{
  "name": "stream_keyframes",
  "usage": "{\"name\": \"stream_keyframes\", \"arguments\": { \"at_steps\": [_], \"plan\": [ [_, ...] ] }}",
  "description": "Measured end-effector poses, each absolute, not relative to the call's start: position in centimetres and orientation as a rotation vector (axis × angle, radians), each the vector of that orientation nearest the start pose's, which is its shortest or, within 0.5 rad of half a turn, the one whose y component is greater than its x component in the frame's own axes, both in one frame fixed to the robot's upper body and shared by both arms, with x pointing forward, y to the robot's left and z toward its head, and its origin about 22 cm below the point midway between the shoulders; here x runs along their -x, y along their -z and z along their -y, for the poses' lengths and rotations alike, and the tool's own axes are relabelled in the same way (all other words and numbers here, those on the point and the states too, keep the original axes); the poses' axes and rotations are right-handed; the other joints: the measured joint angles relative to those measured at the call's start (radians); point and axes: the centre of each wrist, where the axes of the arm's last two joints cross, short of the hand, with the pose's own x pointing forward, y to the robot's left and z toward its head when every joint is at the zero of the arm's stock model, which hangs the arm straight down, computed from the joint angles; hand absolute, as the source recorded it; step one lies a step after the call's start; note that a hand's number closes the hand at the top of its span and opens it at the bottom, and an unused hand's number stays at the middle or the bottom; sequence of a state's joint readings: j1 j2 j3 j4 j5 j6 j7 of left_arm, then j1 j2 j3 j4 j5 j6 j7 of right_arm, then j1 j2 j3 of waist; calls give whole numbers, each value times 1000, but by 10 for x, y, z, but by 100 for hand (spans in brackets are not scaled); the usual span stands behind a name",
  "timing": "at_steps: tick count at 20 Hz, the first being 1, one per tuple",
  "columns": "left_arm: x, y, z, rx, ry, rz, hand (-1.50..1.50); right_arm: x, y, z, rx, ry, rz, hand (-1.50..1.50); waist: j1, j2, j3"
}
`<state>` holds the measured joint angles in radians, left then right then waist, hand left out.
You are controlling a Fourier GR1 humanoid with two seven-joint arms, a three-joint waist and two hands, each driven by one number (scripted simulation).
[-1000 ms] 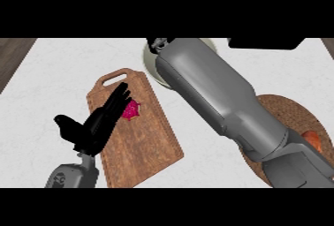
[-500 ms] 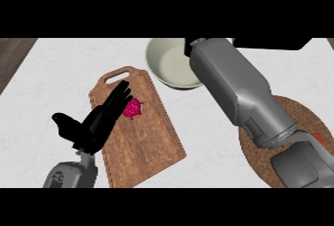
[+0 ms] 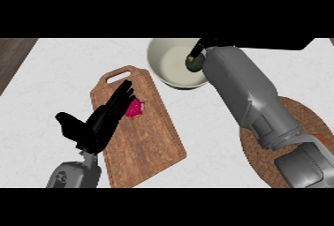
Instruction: Pick the squash from the placemat and place it in the bowl
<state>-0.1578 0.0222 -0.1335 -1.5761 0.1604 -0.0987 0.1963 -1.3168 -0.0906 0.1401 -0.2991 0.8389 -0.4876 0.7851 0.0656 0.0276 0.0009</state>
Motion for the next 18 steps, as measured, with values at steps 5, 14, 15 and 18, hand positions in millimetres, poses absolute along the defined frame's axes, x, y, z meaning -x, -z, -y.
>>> {"name": "stream_keyframes", "arguments": {
  "at_steps": [5,14,15,18],
  "plan": [
    [-270,-35,-191,302,173,1497,0,-457,-156,79,1100,-176,1428,-150,-15,-8,2],
    [-268,-23,-198,280,138,1481,0,-419,-157,54,874,71,1840,-150,-53,-32,0],
    [-269,-24,-199,272,131,1477,0,-411,-155,51,846,84,1869,-150,-58,-36,0],
    [-265,-23,-206,266,119,1467,0,-383,-146,38,775,86,1949,-150,-68,-45,0]
  ]
}}
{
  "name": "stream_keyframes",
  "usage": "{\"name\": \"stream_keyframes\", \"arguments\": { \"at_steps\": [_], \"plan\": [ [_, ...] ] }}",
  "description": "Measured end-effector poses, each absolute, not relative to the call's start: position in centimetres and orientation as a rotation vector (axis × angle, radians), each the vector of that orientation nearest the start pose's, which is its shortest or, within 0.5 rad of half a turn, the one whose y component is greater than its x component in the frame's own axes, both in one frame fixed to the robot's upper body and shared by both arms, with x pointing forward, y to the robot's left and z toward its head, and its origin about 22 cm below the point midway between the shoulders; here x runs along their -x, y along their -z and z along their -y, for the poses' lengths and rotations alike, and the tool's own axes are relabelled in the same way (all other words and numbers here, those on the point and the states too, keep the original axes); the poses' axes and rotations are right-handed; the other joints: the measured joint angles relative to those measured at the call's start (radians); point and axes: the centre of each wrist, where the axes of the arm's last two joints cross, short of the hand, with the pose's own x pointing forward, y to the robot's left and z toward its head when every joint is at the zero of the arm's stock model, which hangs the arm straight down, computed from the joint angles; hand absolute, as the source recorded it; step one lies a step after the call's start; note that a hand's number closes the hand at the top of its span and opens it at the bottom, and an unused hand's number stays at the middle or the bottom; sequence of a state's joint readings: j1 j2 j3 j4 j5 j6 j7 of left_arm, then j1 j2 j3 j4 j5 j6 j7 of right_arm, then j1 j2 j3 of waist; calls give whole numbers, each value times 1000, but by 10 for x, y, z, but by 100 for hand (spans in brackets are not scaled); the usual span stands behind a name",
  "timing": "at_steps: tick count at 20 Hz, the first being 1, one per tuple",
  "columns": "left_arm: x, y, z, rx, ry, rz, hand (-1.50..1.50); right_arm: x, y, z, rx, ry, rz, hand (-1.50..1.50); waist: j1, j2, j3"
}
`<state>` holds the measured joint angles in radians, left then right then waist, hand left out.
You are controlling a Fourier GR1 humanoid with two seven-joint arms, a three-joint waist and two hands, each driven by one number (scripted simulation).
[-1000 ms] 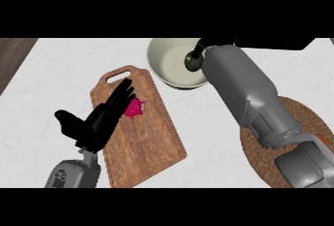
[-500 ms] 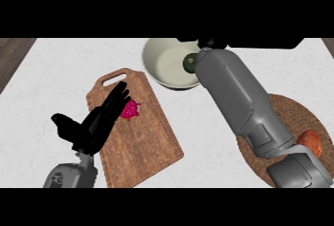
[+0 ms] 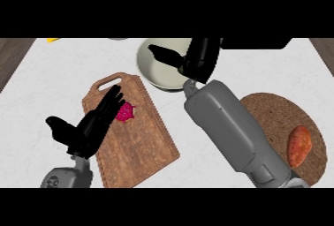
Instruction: Pick the squash from the placemat and place it in the bowl
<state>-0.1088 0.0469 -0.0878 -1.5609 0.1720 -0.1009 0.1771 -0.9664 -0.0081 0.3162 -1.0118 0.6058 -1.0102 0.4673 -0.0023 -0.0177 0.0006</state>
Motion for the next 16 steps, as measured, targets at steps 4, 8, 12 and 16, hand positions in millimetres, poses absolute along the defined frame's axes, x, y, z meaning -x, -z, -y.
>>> {"name": "stream_keyframes", "arguments": {
  "at_steps": [4,8,12,16],
  "plan": [
    [-263,-19,-211,249,103,1458,0,-340,-130,23,687,48,2033,-150,-24,-11,-1],
    [-261,-17,-216,236,93,1449,0,-294,-99,15,629,-14,2070,150,-44,-19,-2],
    [-258,-15,-218,225,83,1441,0,-242,-67,12,567,-68,2073,150,-58,-23,-3],
    [-258,-16,-218,221,74,1445,0,-185,-32,11,506,-122,2015,150,-70,-22,-3]
  ]
}}
